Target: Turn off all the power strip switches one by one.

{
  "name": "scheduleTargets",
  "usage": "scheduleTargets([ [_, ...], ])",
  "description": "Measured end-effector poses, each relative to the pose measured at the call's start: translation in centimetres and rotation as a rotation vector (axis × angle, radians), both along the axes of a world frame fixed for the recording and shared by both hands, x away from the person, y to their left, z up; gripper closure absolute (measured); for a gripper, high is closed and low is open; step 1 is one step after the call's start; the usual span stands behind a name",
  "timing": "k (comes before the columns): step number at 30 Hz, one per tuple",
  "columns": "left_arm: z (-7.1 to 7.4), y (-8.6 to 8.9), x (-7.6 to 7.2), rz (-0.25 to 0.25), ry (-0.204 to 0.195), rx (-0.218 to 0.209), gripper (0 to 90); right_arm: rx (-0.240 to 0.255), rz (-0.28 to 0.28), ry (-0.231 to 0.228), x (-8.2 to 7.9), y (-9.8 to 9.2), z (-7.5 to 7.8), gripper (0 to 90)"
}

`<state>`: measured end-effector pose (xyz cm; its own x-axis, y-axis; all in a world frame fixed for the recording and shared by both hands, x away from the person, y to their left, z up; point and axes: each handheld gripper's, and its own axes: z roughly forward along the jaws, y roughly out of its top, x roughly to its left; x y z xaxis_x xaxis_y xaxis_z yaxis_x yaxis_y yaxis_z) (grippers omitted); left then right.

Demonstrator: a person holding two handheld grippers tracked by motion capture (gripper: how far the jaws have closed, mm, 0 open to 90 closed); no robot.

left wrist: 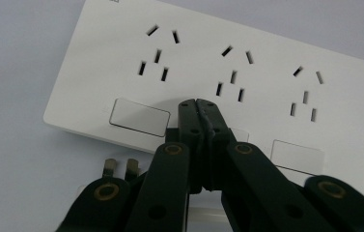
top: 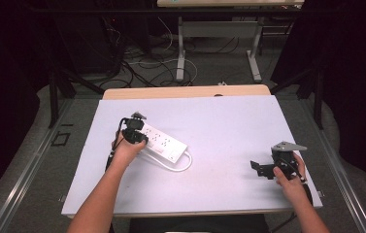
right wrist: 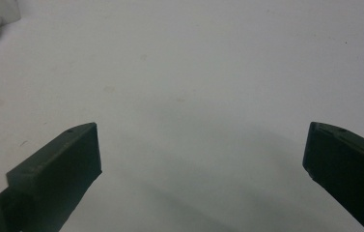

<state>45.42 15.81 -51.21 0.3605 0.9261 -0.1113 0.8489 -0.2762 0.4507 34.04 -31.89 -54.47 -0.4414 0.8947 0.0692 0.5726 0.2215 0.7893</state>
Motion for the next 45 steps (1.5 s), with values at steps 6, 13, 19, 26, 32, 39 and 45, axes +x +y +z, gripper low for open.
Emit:
scheduleTargets([
  [6,0.0,0.0,0.0,0.012,0.007,-0.013,90.0,-0.009,0.000,-0.007,0.1,-0.1,0.0,0.0],
  [13,0.4,0.0,0.1,0.008,0.010,-0.015,90.0,-0.010,0.001,-0.007,0.1,-0.1,-0.1,0.0],
  [19,1.4,0.3,0.3,0.019,-0.008,-0.018,90.0,-0.005,-0.002,-0.004,0.0,0.0,0.0,0.0],
  [26,2.4,0.8,0.5,0.027,-0.028,-0.017,90.0,-0.001,0.000,-0.002,0.0,0.0,0.0,0.0],
  [32,3.1,1.4,0.8,0.042,-0.042,-0.024,90.0,0.000,0.001,-0.002,0.0,0.0,0.0,0.0],
  [39,3.1,2.3,1.3,0.074,-0.036,-0.034,90.0,0.000,0.001,-0.001,0.0,0.0,0.0,0.0],
  [45,2.8,2.6,1.6,0.084,-0.034,-0.036,90.0,-0.006,0.003,-0.004,0.0,0.0,-0.1,0.0],
])
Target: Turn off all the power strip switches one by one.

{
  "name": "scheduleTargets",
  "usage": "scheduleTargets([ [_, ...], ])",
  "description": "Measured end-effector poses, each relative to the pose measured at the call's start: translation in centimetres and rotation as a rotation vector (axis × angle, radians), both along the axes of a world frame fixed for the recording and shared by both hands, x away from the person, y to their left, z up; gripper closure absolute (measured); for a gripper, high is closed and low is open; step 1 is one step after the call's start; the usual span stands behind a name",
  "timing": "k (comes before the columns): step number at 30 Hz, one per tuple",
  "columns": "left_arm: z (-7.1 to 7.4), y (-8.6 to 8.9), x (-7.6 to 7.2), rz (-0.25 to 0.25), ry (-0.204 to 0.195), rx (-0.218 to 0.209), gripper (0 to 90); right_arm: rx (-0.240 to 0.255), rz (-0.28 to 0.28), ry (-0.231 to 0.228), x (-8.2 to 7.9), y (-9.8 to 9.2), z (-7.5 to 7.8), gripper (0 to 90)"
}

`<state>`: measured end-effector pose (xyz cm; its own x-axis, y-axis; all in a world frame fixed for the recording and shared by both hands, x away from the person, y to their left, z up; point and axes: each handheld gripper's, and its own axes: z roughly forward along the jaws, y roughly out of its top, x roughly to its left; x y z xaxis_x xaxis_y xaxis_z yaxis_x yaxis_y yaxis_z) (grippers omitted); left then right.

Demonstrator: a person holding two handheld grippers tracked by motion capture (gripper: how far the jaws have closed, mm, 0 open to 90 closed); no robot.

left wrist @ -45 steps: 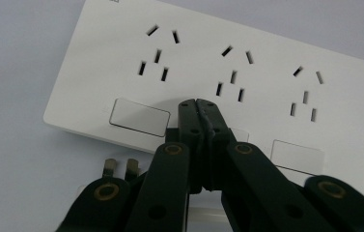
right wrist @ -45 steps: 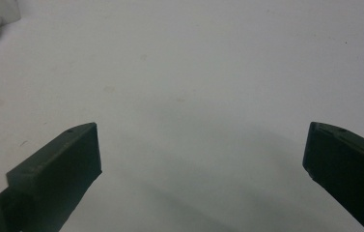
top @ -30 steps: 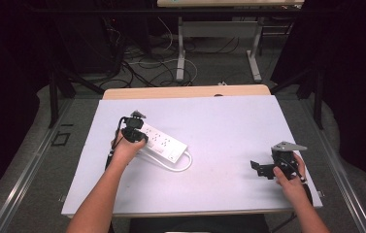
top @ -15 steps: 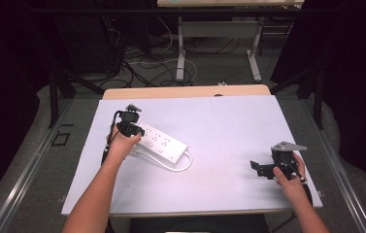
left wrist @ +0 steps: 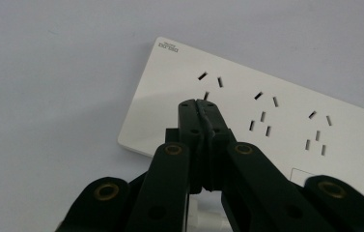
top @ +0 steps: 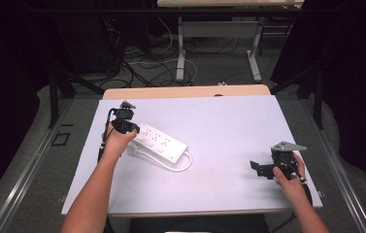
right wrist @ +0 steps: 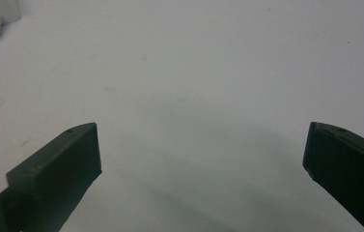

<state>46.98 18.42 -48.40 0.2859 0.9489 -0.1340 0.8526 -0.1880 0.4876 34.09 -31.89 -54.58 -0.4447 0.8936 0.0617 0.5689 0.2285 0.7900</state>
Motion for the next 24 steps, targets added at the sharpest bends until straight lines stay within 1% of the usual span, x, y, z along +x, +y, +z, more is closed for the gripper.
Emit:
scheduleTargets([
  [4,-0.2,0.1,0.1,-0.001,0.008,0.001,90.0,-0.002,-0.002,-0.003,0.0,-0.1,0.0,0.0],
  [5,-0.2,0.1,0.1,-0.003,0.014,0.007,90.0,0.003,-0.002,-0.002,0.0,-0.1,0.0,0.0],
  [7,-0.4,0.1,0.2,0.000,0.010,0.006,90.0,0.000,-0.001,-0.003,0.0,-0.1,0.0,0.0],
  [8,-0.5,0.2,0.2,-0.002,0.016,0.007,90.0,-0.002,-0.001,-0.003,0.0,-0.1,0.0,0.0],
  [9,-0.6,0.2,0.2,0.000,0.013,0.006,90.0,0.006,-0.002,0.003,0.0,-0.1,0.0,0.0],
  [11,-0.8,0.4,0.3,0.002,0.016,0.007,90.0,0.005,0.000,0.003,0.1,-0.1,0.0,0.0],
  [13,-0.9,0.5,0.3,0.001,0.027,0.013,90.0,-0.001,0.002,-0.002,0.1,-0.1,0.0,0.0],
  [14,-1.1,0.5,0.4,0.003,0.022,0.012,90.0,0.000,0.003,-0.002,0.1,-0.1,0.0,0.0],
  [16,-1.2,0.7,0.4,0.009,0.027,0.010,90.0,0.000,0.003,-0.002,0.1,0.0,-0.1,0.0],
  [18,-1.4,0.8,0.5,0.010,0.032,0.010,90.0,0.007,-0.001,0.008,0.1,0.1,0.0,0.0],
  [19,-1.4,0.8,0.5,0.007,0.035,0.011,90.0,-0.001,0.002,0.001,0.1,0.0,-0.1,0.0],
  [22,-1.6,0.8,0.6,0.011,0.035,0.008,90.0,-0.001,0.004,-0.001,0.1,0.0,-0.1,0.0],
  [24,-1.7,0.7,0.6,0.009,0.030,0.007,90.0,0.008,-0.001,0.009,0.1,0.1,0.0,0.0],
])
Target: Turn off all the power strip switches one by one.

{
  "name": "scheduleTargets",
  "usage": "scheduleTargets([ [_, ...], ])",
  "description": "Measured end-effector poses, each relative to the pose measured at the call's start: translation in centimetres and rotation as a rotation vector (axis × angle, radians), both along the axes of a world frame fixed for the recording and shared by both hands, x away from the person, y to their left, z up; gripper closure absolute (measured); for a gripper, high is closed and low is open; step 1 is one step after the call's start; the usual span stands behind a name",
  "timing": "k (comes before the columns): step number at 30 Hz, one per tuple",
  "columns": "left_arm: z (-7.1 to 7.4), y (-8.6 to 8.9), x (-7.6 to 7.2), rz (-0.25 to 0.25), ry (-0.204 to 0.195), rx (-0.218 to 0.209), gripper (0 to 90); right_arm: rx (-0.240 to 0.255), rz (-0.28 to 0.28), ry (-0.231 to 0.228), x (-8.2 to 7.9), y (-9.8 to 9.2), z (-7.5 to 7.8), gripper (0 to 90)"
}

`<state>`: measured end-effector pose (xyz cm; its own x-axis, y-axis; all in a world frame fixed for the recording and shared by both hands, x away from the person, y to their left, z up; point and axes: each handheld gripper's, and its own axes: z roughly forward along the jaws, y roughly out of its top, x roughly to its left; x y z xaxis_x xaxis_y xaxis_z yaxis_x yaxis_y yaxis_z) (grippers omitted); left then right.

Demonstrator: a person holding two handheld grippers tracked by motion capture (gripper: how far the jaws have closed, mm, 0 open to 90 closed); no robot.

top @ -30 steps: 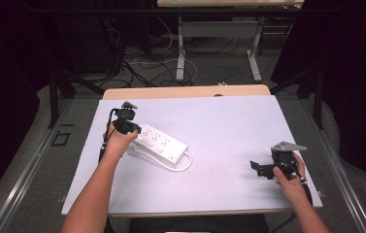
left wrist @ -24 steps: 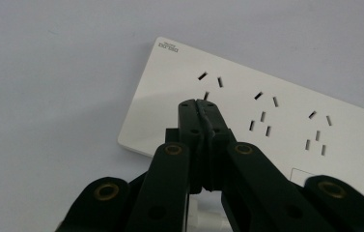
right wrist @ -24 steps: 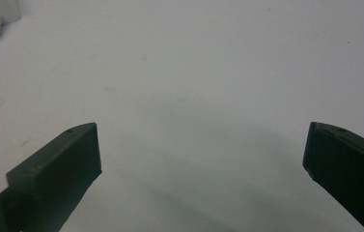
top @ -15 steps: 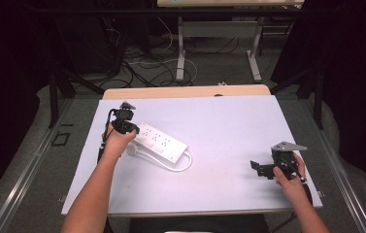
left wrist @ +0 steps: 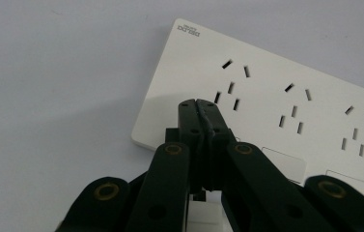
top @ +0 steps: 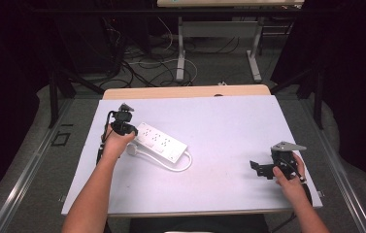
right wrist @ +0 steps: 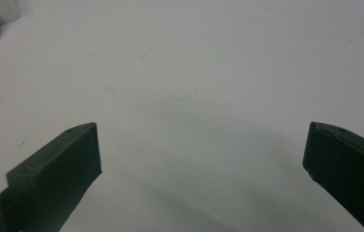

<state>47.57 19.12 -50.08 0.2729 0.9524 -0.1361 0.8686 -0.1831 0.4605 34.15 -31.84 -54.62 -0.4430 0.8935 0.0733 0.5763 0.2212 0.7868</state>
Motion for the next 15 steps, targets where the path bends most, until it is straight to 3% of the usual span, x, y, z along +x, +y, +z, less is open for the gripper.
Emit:
scheduleTargets([
  [15,-0.63,-0.40,0.14,-0.017,0.012,0.016,90.0,-0.006,0.002,-0.006,0.00,-0.10,-0.04,0.0],
])
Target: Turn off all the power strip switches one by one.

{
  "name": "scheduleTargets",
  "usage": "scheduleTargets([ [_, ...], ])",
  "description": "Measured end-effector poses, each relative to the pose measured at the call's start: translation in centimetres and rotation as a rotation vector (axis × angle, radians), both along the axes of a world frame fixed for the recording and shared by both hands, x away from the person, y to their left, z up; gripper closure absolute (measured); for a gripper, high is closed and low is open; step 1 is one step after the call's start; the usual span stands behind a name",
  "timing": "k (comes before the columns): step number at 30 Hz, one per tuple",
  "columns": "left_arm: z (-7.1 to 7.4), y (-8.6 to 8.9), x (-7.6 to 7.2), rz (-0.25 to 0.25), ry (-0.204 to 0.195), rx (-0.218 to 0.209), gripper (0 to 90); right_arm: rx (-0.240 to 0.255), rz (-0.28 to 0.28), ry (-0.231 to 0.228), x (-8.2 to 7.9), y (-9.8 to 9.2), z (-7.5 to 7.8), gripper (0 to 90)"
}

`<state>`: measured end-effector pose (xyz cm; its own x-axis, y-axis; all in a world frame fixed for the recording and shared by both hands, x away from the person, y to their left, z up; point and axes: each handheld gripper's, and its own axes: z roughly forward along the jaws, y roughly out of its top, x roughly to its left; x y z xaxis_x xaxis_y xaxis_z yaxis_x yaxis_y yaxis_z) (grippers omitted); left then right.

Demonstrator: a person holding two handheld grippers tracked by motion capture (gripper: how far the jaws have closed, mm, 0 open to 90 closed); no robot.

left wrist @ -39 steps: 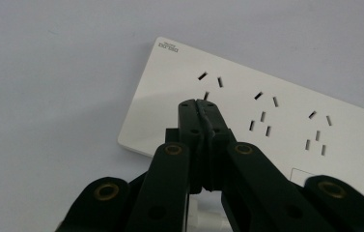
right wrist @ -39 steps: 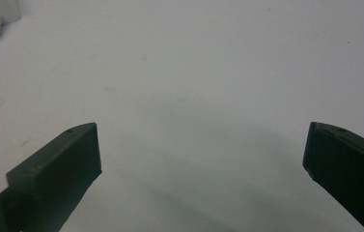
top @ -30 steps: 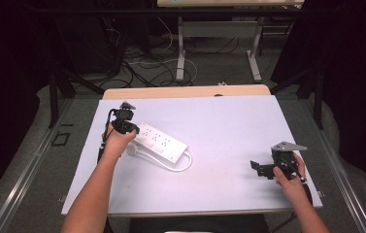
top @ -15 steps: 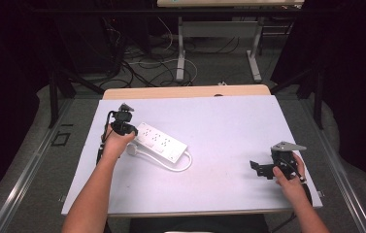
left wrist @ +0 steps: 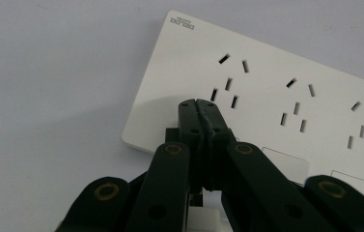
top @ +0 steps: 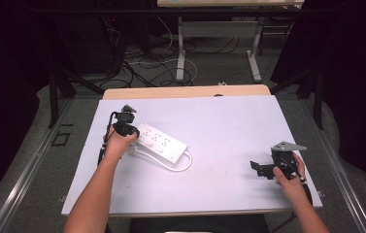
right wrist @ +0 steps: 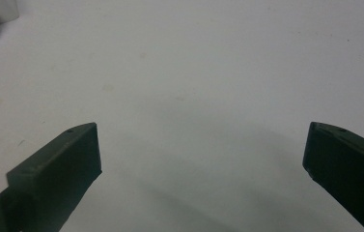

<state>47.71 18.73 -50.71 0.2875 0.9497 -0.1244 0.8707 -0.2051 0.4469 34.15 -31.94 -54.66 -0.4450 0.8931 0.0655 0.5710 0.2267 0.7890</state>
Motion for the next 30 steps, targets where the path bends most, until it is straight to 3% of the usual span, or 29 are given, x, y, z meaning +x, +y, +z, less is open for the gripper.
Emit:
scheduleTargets([
  [10,-0.30,0.03,-0.04,-0.004,0.011,-0.028,90.0,-0.003,-0.003,0.006,-0.03,0.08,0.02,0.0],
  [20,-0.19,0.25,0.04,0.015,0.005,-0.005,90.0,-0.009,0.004,-0.001,0.04,0.03,-0.09,0.0],
  [30,-0.24,0.40,0.10,0.017,0.009,-0.019,90.0,-0.011,0.005,0.000,0.07,0.04,-0.10,0.0],
])
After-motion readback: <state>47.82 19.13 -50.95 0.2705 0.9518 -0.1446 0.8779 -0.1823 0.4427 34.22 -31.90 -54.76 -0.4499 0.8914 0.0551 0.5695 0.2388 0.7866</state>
